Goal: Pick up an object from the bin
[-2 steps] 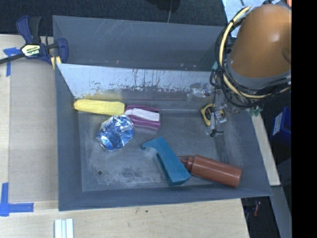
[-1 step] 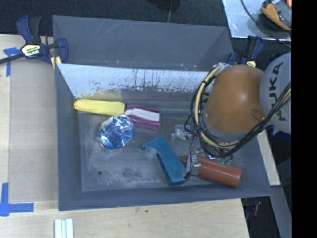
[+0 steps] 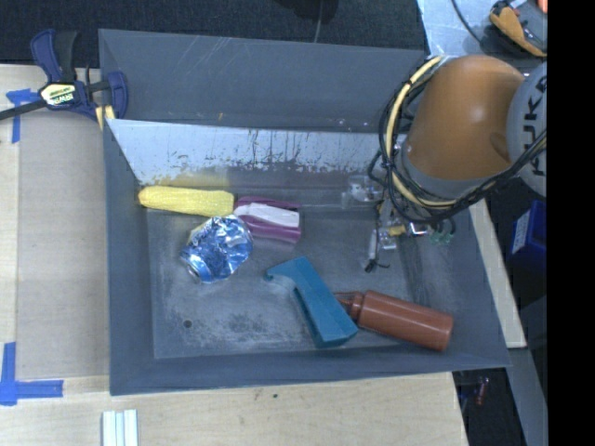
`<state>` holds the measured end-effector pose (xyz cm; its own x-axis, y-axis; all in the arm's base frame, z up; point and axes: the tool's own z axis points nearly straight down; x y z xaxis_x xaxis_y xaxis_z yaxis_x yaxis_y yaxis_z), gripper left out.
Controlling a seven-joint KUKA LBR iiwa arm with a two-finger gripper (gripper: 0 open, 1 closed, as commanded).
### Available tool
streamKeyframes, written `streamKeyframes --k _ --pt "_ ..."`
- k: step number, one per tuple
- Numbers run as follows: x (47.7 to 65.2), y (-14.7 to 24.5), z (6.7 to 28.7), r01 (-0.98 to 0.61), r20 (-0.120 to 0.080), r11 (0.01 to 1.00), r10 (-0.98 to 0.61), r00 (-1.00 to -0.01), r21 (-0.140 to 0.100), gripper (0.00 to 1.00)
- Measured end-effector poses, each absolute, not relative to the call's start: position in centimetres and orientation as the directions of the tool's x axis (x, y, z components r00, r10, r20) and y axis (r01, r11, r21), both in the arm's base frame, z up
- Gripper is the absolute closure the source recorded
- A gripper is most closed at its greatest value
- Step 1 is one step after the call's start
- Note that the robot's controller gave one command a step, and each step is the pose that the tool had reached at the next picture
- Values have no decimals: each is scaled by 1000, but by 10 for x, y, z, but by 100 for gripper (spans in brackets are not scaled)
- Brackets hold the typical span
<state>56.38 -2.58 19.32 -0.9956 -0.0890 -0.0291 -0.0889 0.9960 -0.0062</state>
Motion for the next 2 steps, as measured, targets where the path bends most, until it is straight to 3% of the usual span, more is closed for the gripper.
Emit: streamKeyframes --k 1,2 --pt "496 -5 118 98 9 995 98 -995 1 0" --pt "538 27 140 97 -36 995 97 -995 2 0"
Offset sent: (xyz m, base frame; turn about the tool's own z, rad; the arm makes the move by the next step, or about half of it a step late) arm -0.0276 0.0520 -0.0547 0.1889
